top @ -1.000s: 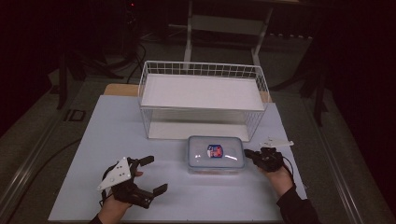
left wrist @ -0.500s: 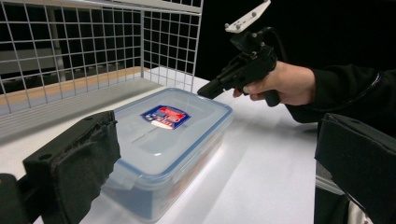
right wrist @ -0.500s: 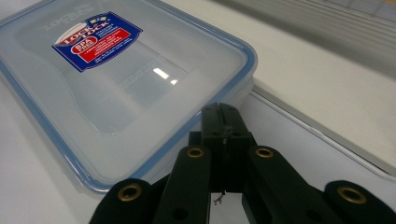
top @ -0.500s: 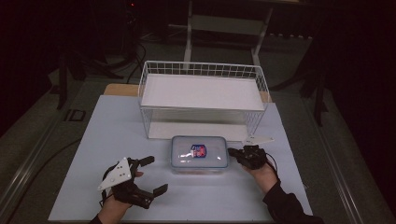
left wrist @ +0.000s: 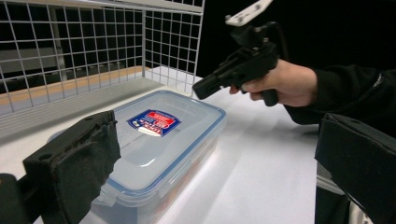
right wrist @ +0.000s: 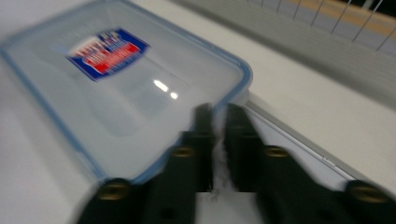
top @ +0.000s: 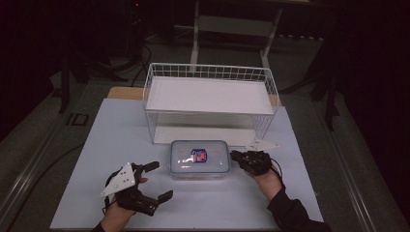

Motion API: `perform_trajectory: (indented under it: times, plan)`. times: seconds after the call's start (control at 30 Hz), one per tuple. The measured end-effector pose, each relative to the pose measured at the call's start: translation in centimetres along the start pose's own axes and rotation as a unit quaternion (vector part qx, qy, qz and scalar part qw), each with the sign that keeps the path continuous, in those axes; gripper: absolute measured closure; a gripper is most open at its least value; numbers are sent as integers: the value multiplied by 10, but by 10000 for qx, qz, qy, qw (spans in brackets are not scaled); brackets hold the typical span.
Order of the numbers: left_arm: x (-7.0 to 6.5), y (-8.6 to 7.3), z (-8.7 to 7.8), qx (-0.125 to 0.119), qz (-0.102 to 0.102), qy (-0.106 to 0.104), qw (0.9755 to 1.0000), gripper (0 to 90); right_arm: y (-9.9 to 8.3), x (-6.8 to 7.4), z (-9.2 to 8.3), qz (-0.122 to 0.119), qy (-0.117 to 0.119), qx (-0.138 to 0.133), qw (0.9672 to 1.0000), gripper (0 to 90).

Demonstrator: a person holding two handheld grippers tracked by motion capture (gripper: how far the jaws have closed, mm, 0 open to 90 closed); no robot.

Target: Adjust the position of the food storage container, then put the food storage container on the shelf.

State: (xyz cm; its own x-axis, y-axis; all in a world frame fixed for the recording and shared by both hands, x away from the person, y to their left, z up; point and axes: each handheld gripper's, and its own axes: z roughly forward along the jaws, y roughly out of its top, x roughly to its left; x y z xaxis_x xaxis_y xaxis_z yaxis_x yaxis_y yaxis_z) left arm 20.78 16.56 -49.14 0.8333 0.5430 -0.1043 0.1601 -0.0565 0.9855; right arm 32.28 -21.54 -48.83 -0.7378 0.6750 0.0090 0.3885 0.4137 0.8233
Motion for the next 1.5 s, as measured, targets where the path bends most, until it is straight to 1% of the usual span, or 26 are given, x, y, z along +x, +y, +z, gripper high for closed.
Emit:
perform_trajectory:
  times: [0.07,0.17,0.23,0.27,0.3,0.37,0.4,0.5,0.53,0.6,0.7,0.8,0.9,0.93,1.0,1.03,1.07,1.13,1.2,1.23,1.27,1.37,1.4,1.43,1.47,1.5]
  plan:
    - [0,2,0,-1,0,49,10000,0,-1,3,-10,-12,23,-201,9998,656]
    - [0,9,-1,-7,39,108,9999,0,0,9,-26,67,199,-509,9985,433]
    - [-1,15,-1,-35,60,119,9999,0,1,13,-35,19,355,-761,9965,243]
    - [-2,18,-1,21,99,139,9999,0,2,15,-39,-16,407,-784,9961,167]
    - [-2,21,-1,32,116,156,9998,0,2,16,-43,-25,491,-848,9952,136]
    - [-2,28,1,121,151,179,9997,0,4,17,-51,82,615,-1032,9927,134]
    - [-2,31,2,141,159,165,9996,0,6,19,-54,36,559,-1081,9926,108]
    - [0,40,5,174,76,113,9998,0,9,22,-64,-149,529,-1330,9896,141]
    - [1,43,6,165,21,97,9998,0,11,22,-67,-136,582,-1324,9894,141]
    - [3,48,9,238,2,140,9996,0,15,20,-71,-101,817,-1455,9859,160]
    - [8,54,13,388,1,217,9990,0,21,18,-73,-33,874,-1242,9884,178]
    - [15,57,18,618,-192,254,9976,0,25,16,-73,-53,872,-1258,9882,183]
    - [26,58,26,847,-514,313,9946,0,29,14,-69,-122,810,-1168,9898,178]
    - [28,58,29,958,-608,394,9928,0,31,14,-66,-93,757,-1106,9909,178]
    - [31,57,32,972,-713,552,9912,0,31,11,-61,21,765,-1065,9914,167]
    - [33,56,35,1022,-811,570,9898,0,32,10,-58,81,779,-1032,9916,163]
    - [33,56,35,1022,-811,570,9898,0,32,10,-58,81,779,-1032,9916,163]
    - [40,52,42,1231,-1124,548,9845,0,30,7,-46,196,759,-897,9929,133]
    - [48,48,44,1223,-1396,501,9813,0,28,7,-41,270,693,-845,9936,124]
    - [48,48,44,1223,-1396,501,9813,0,28,7,-41,270,693,-845,9936,124]
    - [56,43,47,1144,-1606,392,9796,0,27,7,-37,245,651,-822,9942,110]
    - [62,37,48,1052,-1730,361,9786,0,26,8,-34,296,599,-793,9946,110]
    - [69,32,51,1077,-1871,400,9756,0,25,9,-31,310,604,-730,9950,110]
    - [69,32,51,1077,-1871,400,9756,0,25,9,-31,310,604,-730,9950,110]
    - [74,27,54,1142,-2007,492,9717,0,24,7,-29,417,649,-728,9944,110]
    - [74,27,54,1142,-2007,492,9717,0,24,7,-29,417,649,-728,9944,110]
